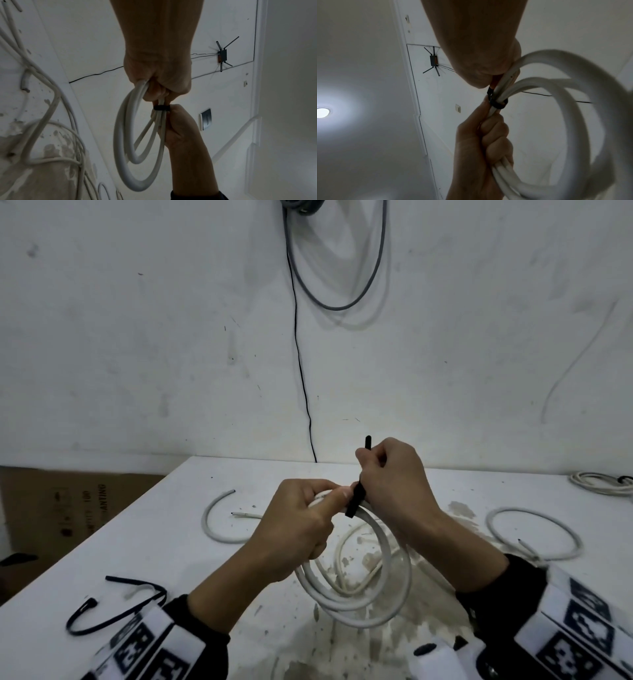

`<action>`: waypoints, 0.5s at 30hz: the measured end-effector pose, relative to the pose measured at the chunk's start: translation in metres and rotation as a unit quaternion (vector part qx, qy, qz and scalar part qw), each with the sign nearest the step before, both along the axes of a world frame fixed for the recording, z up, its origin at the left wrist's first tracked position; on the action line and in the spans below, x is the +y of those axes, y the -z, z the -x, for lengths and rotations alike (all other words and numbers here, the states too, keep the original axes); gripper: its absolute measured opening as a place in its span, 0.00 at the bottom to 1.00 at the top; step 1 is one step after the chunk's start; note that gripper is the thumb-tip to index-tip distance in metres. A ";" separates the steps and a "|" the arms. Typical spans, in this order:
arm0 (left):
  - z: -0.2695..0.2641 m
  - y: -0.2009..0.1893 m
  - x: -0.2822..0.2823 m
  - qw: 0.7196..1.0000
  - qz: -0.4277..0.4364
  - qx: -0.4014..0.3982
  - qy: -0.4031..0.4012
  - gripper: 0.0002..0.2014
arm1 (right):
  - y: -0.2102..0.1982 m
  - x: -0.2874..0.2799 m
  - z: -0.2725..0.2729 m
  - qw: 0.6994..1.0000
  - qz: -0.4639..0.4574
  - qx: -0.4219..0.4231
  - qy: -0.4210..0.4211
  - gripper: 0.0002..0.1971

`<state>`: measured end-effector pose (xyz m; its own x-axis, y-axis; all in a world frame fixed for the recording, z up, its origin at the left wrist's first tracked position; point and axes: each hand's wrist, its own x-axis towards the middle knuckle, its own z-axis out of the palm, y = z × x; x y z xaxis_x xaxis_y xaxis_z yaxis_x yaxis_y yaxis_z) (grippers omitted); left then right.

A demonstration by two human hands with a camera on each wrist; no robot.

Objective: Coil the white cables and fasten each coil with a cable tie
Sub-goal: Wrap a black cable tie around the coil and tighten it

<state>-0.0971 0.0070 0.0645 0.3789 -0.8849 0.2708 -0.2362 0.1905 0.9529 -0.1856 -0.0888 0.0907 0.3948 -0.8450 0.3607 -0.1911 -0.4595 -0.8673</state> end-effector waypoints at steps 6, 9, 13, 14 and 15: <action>0.001 -0.003 0.002 0.998 0.042 -0.041 0.016 0.11 | -0.006 -0.007 -0.003 0.998 -0.051 0.005 -0.034 0.14; 0.000 -0.004 0.004 0.998 0.046 -0.048 0.021 0.13 | -0.012 -0.014 -0.002 0.985 -0.152 -0.028 -0.074 0.11; -0.002 -0.006 0.005 0.996 0.033 -0.080 0.032 0.10 | -0.017 -0.020 -0.004 0.969 -0.218 -0.082 -0.084 0.09; -0.002 -0.005 0.004 0.996 0.027 -0.082 0.036 0.10 | -0.017 -0.021 -0.005 0.966 -0.228 -0.091 -0.081 0.09; -0.003 -0.005 0.004 0.996 0.021 -0.081 0.039 0.10 | -0.016 -0.023 -0.006 0.964 -0.237 -0.098 -0.078 0.10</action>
